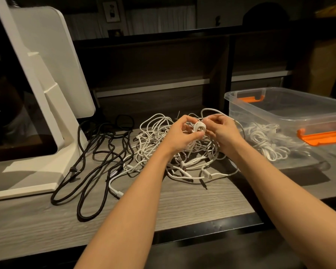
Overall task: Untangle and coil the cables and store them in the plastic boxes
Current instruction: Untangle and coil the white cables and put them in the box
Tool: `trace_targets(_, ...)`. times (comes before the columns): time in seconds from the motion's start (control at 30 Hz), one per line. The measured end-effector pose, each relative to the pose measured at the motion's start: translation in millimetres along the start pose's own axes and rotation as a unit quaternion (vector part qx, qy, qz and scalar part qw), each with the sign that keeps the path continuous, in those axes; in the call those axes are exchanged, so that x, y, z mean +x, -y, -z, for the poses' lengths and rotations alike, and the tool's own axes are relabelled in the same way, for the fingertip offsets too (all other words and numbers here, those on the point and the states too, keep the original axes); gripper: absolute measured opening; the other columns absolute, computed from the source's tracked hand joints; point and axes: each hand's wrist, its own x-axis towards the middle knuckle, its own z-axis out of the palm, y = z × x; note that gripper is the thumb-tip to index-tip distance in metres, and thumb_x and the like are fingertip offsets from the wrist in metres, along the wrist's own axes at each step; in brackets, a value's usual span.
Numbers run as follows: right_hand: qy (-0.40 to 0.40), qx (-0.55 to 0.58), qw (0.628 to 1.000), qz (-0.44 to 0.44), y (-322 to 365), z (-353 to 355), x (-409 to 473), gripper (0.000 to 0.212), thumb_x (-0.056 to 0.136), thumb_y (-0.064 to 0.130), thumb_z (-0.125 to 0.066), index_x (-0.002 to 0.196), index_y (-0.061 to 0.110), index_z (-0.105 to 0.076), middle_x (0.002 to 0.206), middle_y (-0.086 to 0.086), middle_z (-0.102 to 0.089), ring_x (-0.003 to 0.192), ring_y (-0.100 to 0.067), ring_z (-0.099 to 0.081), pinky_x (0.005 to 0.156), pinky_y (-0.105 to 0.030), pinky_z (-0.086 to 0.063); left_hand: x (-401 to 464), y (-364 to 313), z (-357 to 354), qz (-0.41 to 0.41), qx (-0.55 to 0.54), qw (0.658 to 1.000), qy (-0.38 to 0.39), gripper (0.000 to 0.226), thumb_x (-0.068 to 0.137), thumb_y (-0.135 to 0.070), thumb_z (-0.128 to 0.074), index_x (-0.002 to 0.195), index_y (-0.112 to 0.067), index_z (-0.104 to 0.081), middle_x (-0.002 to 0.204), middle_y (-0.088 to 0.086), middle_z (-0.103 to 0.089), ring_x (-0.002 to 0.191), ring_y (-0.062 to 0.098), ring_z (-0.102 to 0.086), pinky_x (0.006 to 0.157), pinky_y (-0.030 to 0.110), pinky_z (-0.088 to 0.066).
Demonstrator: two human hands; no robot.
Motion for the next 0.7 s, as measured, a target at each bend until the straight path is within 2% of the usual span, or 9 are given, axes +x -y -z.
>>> trace_targets(0.07,-0.053,-0.038,0.997,0.032,-0.5,-3.9,0.5,0.009,0.093,0.012,-0.059,0.100,0.007,-0.059,0.098,-0.012,-0.064,0.090,-0.021,-0.064,0.073,-0.030,-0.054,-1.1,-3.0,1.0,0.021,-0.017,0.999,0.022,0.029,0.090,-0.016,-0.067,0.115,-0.016,-0.053,0.100,0.008,-0.070,0.086,0.007,-0.068,0.065,0.011,-0.052)
trace_targets(0.17,-0.081,-0.048,0.994,0.052,-1.1,-8.2,-0.3,0.010,0.095,0.013,-0.055,0.104,0.008,-0.057,0.089,-0.003,-0.061,0.081,-0.015,-0.062,0.067,-0.025,-0.053,-3.8,-6.6,3.6,0.050,-0.039,0.996,0.059,0.030,0.091,-0.016,-0.066,0.118,-0.017,-0.052,0.100,0.004,-0.070,0.083,0.003,-0.069,0.063,0.014,-0.053)
trace_targets(0.27,-0.106,-0.066,0.990,0.071,-4.7,-10.7,-1.3,0.004,0.096,0.014,-0.053,0.096,0.011,-0.056,0.085,-0.001,-0.059,0.082,-0.017,-0.060,0.074,-0.033,-0.053,-4.2,-5.8,4.3,0.060,-0.042,0.995,0.070,0.028,0.091,-0.015,-0.065,0.117,-0.018,-0.053,0.105,0.005,-0.070,0.089,0.008,-0.070,0.075,0.025,-0.055)
trace_targets(0.33,-0.113,-0.052,0.990,0.072,-5.0,-11.2,-2.3,0.004,0.096,0.013,-0.053,0.097,0.011,-0.055,0.089,-0.004,-0.059,0.082,-0.017,-0.060,0.071,-0.030,-0.053,-4.2,-5.3,4.0,0.065,-0.055,0.995,0.060,0.026,0.092,-0.015,-0.065,0.116,-0.021,-0.056,0.102,0.001,-0.069,0.089,0.009,-0.069,0.078,0.029,-0.054)
trace_targets(0.4,-0.097,-0.032,0.993,0.067,-4.1,-11.1,-3.0,0.004,0.096,0.012,-0.052,0.098,0.009,-0.055,0.091,-0.006,-0.059,0.082,-0.016,-0.060,0.067,-0.025,-0.053,-3.8,-3.5,5.3,0.073,-0.074,0.994,0.042,0.024,0.091,-0.015,-0.065,0.113,-0.023,-0.059,0.101,0.000,-0.068,0.090,0.012,-0.067,0.077,0.028,-0.054)
trace_targets(0.5,-0.033,-0.016,0.998,0.052,-2.6,-12.5,-6.8,0.004,0.093,0.008,-0.054,0.096,0.010,-0.055,0.091,-0.006,-0.059,0.084,-0.017,-0.061,0.067,-0.024,-0.054,-4.3,-0.7,5.3,0.075,-0.073,0.995,-0.006,0.021,0.089,-0.015,-0.067,0.109,-0.021,-0.063,0.102,0.002,-0.067,0.092,0.015,-0.066,0.070,0.021,-0.054)
trace_targets(0.6,0.004,-0.049,0.997,0.053,-5.5,-14.6,-10.1,0.026,0.090,0.016,-0.063,0.110,0.007,-0.050,0.100,-0.009,-0.060,0.089,-0.018,-0.063,0.069,-0.023,-0.056,-3.6,2.8,2.8,0.071,-0.035,0.993,-0.090,0.027,0.088,-0.018,-0.071,0.111,-0.007,-0.061,0.100,0.000,-0.063,0.089,0.009,-0.062,0.060,0.013,-0.049)
trace_targets(0.67,0.012,-0.060,0.996,0.065,-3.4,-14.6,-12.5,0.033,0.086,0.021,-0.069,0.110,0.007,-0.050,0.102,-0.012,-0.063,0.091,-0.021,-0.066,0.073,-0.027,-0.057,-5.0,2.9,1.8,0.078,-0.041,0.989,-0.121,0.026,0.088,-0.017,-0.071,0.107,-0.003,-0.059,0.102,0.002,-0.062,0.087,0.009,-0.062,0.056,0.011,-0.049)
trace_targets(0.7,0.018,-0.053,0.996,0.065,-1.2,-13.2,-13.3,0.032,0.086,0.021,-0.070,0.108,0.008,-0.050,0.100,-0.012,-0.065,0.090,-0.021,-0.067,0.071,-0.026,-0.057,-5.4,2.9,1.2,0.084,-0.044,0.987,-0.126,0.026,0.087,-0.018,-0.072,0.105,-0.003,-0.060,0.105,0.005,-0.063,0.091,0.013,-0.064,0.060,0.012,-0.051)
